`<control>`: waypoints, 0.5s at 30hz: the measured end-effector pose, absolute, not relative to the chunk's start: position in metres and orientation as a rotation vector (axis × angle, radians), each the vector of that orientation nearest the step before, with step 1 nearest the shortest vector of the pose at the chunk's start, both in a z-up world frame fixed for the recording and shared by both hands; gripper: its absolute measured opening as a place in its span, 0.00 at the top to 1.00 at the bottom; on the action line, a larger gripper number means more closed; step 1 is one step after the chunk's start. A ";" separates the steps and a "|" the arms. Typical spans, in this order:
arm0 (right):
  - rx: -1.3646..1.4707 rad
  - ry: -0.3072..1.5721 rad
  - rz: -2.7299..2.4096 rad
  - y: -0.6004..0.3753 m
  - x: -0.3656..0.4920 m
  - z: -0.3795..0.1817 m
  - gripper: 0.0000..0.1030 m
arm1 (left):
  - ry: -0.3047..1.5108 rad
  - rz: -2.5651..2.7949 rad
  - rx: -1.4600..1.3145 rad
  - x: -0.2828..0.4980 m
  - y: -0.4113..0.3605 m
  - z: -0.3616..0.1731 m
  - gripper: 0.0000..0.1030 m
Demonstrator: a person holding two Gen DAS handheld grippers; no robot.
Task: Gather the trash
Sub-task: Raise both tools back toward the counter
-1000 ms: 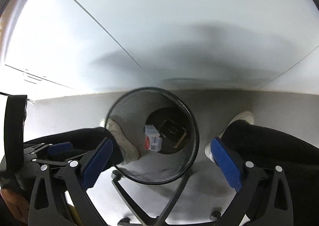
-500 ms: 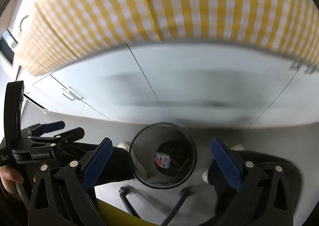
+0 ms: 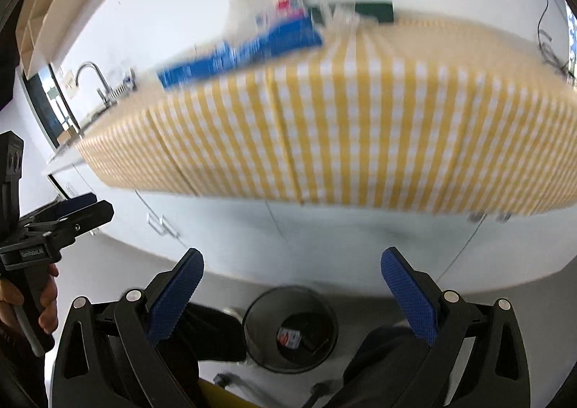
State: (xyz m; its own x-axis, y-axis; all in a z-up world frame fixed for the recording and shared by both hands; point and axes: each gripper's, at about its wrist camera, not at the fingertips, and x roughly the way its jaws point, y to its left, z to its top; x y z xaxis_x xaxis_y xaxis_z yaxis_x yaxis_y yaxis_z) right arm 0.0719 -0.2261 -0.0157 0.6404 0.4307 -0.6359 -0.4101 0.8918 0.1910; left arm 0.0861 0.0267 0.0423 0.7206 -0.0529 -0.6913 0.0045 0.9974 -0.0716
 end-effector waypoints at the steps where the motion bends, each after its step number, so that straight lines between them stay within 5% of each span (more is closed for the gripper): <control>1: 0.024 0.706 0.479 -0.229 0.072 -0.003 0.03 | 0.742 -0.030 -0.039 0.088 0.024 0.052 0.04; 15: 0.059 0.560 0.478 -0.240 0.152 0.101 0.03 | 0.709 -0.052 -0.006 0.175 0.022 0.089 0.04</control>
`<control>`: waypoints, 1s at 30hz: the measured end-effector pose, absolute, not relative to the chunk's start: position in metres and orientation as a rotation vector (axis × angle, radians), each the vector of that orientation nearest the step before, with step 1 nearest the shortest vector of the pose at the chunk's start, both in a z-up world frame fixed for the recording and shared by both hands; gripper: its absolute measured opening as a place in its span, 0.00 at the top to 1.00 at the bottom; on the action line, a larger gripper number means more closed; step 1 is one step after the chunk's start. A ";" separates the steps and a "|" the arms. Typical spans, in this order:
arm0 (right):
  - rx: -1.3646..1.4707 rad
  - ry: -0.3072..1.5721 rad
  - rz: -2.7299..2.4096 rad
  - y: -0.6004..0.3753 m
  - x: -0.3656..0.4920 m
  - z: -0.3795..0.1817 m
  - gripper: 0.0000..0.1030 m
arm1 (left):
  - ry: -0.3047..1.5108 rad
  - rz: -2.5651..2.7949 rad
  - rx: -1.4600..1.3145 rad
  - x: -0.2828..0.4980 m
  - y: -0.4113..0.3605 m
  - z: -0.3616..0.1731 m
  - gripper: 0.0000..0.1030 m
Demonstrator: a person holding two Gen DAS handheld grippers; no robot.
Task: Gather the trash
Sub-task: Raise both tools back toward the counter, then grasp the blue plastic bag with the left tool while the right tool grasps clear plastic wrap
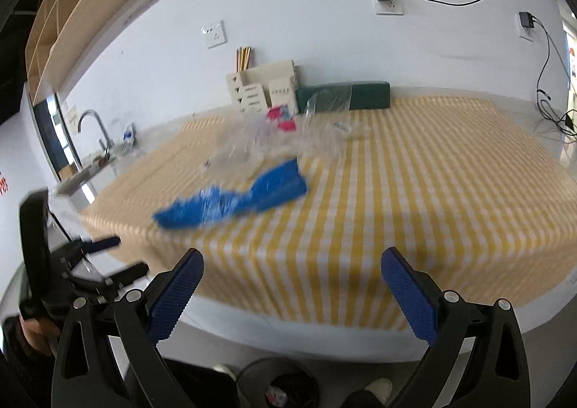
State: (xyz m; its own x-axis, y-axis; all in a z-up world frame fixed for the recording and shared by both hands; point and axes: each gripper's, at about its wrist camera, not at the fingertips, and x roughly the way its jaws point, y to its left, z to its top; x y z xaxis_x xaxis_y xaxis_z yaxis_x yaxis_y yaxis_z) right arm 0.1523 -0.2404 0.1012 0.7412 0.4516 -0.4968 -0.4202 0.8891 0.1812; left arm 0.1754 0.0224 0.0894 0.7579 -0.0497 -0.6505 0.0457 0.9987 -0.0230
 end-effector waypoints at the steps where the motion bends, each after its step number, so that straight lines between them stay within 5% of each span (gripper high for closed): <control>1: 0.065 0.560 0.476 -0.240 0.159 0.103 0.03 | 0.711 -0.054 -0.017 0.185 0.024 0.090 0.04; 19: 0.034 0.620 0.412 -0.178 0.338 0.103 0.04 | 0.741 -0.133 -0.056 0.281 0.037 0.072 0.10; 20: 0.034 0.629 0.409 -0.177 0.346 0.101 0.15 | 0.743 -0.142 -0.064 0.283 0.038 0.072 0.12; 21: 0.038 0.640 0.404 -0.175 0.351 0.098 0.43 | 0.744 -0.152 -0.076 0.285 0.040 0.071 0.14; 23: 0.049 0.673 0.398 -0.174 0.363 0.091 0.80 | 0.740 -0.154 -0.090 0.287 0.044 0.070 0.24; 25: 0.058 0.670 0.398 -0.176 0.367 0.087 0.83 | 0.743 -0.153 -0.095 0.288 0.047 0.069 0.47; 30: 0.043 0.632 0.386 -0.182 0.357 0.090 0.88 | 0.756 -0.151 -0.082 0.288 0.050 0.067 0.80</control>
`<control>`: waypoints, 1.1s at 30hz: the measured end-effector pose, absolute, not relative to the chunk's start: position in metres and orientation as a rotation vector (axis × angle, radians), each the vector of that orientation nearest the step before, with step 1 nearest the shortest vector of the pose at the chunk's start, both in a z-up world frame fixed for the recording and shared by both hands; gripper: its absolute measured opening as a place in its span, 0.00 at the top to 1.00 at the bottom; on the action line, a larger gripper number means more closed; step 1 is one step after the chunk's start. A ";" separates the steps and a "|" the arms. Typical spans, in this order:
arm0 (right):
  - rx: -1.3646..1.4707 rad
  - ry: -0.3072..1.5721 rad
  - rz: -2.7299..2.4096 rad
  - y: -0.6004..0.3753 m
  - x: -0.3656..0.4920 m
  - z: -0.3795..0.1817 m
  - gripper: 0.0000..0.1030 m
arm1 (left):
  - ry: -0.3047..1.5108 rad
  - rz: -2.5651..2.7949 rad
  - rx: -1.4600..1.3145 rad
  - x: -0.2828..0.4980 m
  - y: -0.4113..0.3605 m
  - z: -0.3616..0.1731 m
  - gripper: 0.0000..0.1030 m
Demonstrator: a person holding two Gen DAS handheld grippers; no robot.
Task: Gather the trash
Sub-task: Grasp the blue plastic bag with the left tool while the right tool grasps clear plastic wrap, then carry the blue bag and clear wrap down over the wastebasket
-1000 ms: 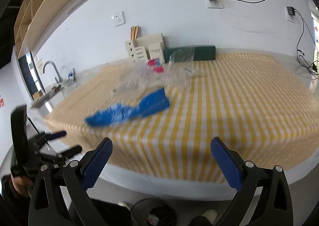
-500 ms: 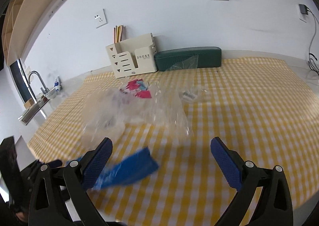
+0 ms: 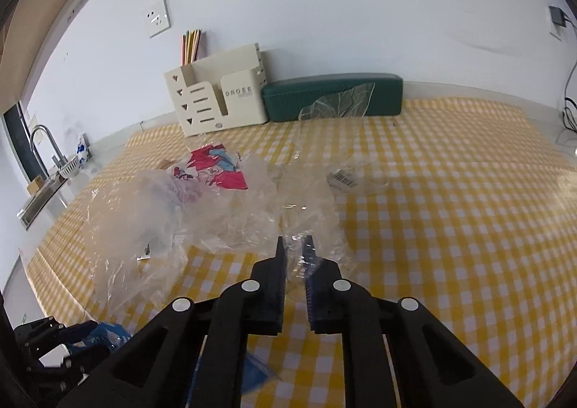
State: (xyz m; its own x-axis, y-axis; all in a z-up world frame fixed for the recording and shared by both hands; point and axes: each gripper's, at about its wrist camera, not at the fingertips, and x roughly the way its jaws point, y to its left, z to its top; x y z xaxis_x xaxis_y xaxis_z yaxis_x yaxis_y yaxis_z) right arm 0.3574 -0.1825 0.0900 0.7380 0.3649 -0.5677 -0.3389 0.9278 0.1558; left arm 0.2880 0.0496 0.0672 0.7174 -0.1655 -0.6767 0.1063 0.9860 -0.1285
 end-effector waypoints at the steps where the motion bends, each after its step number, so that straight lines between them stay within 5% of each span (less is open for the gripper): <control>1: 0.052 0.631 0.391 -0.187 0.355 0.091 0.88 | 0.756 -0.143 -0.082 0.287 0.050 0.067 0.84; 5: 0.061 0.600 0.378 -0.201 0.343 0.100 0.89 | 0.749 -0.138 -0.108 0.281 0.054 0.070 0.94; 33: 0.008 0.487 0.483 -0.237 0.152 0.139 0.89 | 0.635 -0.069 -0.255 0.164 0.088 0.117 0.98</control>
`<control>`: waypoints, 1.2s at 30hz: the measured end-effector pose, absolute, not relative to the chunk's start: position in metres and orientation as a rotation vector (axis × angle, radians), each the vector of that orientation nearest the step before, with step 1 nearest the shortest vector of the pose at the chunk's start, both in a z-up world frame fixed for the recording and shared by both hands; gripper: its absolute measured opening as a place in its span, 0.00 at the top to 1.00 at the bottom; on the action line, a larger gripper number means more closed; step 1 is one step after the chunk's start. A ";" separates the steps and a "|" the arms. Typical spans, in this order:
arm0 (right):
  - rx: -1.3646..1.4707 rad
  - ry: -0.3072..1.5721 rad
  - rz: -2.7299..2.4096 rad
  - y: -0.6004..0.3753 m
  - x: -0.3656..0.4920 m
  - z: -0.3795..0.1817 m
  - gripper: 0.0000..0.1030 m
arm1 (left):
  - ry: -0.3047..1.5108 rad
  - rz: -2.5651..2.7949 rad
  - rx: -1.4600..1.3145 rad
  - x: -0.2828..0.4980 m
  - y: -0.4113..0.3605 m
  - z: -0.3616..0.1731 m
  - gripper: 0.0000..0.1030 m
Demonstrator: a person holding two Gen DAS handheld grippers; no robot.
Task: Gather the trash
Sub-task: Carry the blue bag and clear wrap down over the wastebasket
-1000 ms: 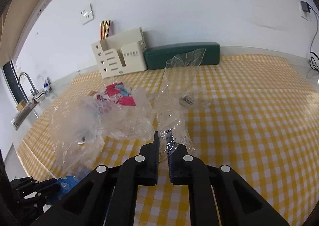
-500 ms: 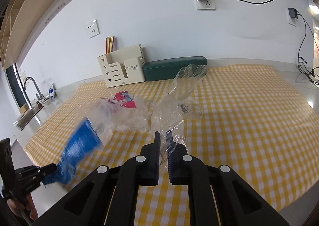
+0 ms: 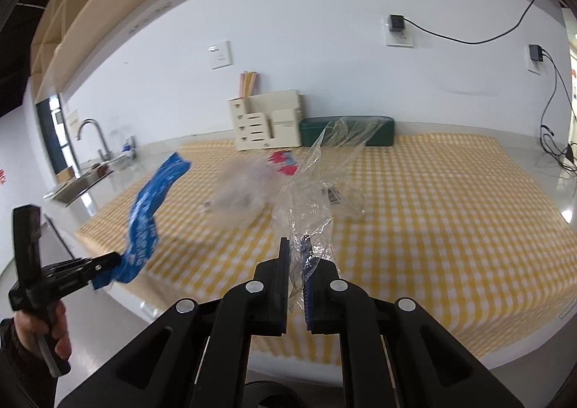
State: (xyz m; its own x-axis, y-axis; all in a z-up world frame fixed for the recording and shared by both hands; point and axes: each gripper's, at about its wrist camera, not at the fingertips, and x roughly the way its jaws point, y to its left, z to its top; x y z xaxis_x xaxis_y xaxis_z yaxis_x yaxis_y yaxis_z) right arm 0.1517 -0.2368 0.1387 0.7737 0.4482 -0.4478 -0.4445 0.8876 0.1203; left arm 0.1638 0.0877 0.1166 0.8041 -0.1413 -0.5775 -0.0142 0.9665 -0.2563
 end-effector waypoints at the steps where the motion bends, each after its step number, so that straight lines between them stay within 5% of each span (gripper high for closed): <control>1: 0.018 0.499 0.492 -0.236 0.144 0.137 0.89 | 0.635 -0.070 -0.265 0.156 0.089 0.117 0.98; 18: 0.014 0.615 0.642 -0.215 0.039 0.071 0.89 | 0.678 -0.060 -0.264 0.052 0.094 0.079 0.98; 36: 0.048 0.917 0.656 -0.198 0.055 -0.060 0.89 | 0.975 -0.085 -0.232 0.051 0.057 -0.054 0.98</control>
State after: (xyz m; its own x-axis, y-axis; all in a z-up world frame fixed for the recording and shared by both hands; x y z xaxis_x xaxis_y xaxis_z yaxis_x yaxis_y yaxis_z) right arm 0.0553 -0.1982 -0.0596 0.4288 0.5455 -0.7201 -0.5057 0.8055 0.3091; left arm 0.0509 0.0570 -0.0540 0.5601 -0.1758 -0.8095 -0.0322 0.9719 -0.2334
